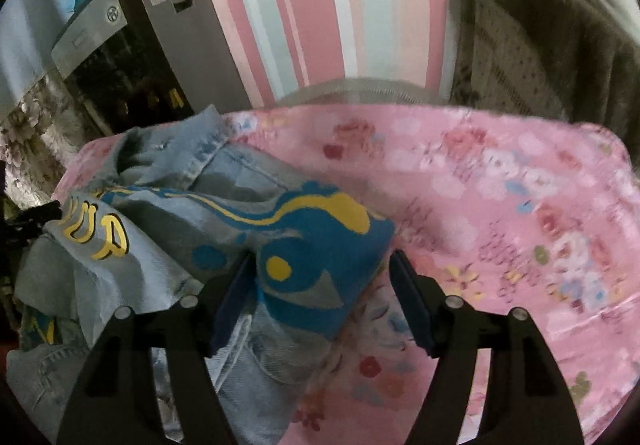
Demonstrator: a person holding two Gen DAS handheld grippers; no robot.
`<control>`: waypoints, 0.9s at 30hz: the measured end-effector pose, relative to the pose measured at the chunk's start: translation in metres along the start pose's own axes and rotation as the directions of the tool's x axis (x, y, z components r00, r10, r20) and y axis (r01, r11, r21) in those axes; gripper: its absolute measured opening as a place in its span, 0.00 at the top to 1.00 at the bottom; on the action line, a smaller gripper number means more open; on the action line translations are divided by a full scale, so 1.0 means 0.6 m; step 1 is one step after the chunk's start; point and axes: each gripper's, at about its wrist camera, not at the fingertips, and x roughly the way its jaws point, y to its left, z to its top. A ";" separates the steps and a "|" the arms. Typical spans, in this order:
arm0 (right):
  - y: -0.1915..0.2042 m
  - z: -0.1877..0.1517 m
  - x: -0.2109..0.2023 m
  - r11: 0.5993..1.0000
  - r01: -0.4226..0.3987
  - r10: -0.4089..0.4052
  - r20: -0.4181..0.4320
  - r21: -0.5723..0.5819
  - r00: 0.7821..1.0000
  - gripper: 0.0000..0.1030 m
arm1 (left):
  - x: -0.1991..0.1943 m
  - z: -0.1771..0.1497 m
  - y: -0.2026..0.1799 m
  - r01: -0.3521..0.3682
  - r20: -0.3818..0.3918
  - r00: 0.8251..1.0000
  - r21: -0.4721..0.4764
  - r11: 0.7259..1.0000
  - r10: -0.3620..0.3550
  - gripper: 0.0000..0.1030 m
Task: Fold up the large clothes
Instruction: 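Grasp the blue-patched sleeve cuff with the right tool while the left tool nears the lettering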
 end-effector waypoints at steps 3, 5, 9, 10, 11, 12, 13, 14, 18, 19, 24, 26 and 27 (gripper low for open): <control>0.003 -0.006 0.019 1.000 -0.013 0.013 -0.026 -0.003 1.000 0.30 | 0.006 -0.007 0.000 0.007 0.003 1.000 0.004 1.000 -0.007 0.03; 0.010 -0.006 0.022 1.000 -0.002 0.001 -0.021 -0.030 1.000 0.30 | 0.009 -0.008 -0.003 -0.004 0.003 1.000 0.011 1.000 0.004 0.03; 0.017 -0.003 0.026 0.999 0.003 -0.004 -0.021 -0.049 1.000 0.32 | 0.002 -0.014 -0.009 -0.041 0.057 0.998 0.014 0.999 0.040 0.03; 0.018 -0.004 0.027 0.998 0.006 -0.007 -0.017 -0.058 1.000 0.33 | -0.001 -0.014 -0.011 -0.055 0.068 0.996 0.022 0.998 0.053 0.03; 0.019 -0.004 0.028 0.998 0.008 -0.009 -0.012 -0.069 1.000 0.36 | -0.003 -0.014 -0.015 -0.071 0.074 0.995 0.034 0.997 0.068 0.03; 0.021 -0.003 0.028 0.997 0.007 -0.008 -0.008 -0.075 1.000 0.38 | -0.002 -0.013 -0.020 -0.085 0.076 0.994 0.048 0.995 0.081 0.03; 0.024 -0.003 0.027 0.997 0.005 -0.005 -0.001 -0.083 1.000 0.41 | -0.001 -0.012 -0.018 -0.084 0.070 0.994 0.049 0.995 0.080 0.03; 0.025 -0.003 0.027 0.996 0.005 -0.005 0.002 -0.090 1.000 0.44 | 0.001 -0.010 -0.016 -0.076 0.064 0.995 0.038 0.996 0.074 0.03; 0.031 -0.003 0.023 0.994 0.015 -0.013 0.017 -0.112 1.000 0.48 | -0.020 -0.009 -0.014 -0.122 0.114 0.987 0.035 0.992 0.117 0.03; 0.031 -0.005 0.023 0.993 0.018 -0.015 0.021 -0.115 1.000 0.48 | -0.033 -0.010 -0.017 -0.150 0.140 0.980 0.040 0.988 0.143 0.03; 0.034 -0.008 0.021 0.992 0.030 -0.026 0.033 -0.126 0.999 0.46 | -0.058 -0.015 -0.003 -0.233 0.178 0.958 0.026 0.972 0.225 0.03; 0.034 -0.009 0.021 0.991 0.033 -0.029 0.037 -0.129 0.999 0.46 | -0.051 -0.015 0.016 -0.227 0.158 0.962 0.000 0.974 0.224 0.03; 0.034 -0.010 0.020 0.991 0.035 -0.030 0.038 -0.130 0.999 0.45 | -0.045 -0.016 0.021 -0.216 0.144 0.966 -0.006 0.976 0.214 0.03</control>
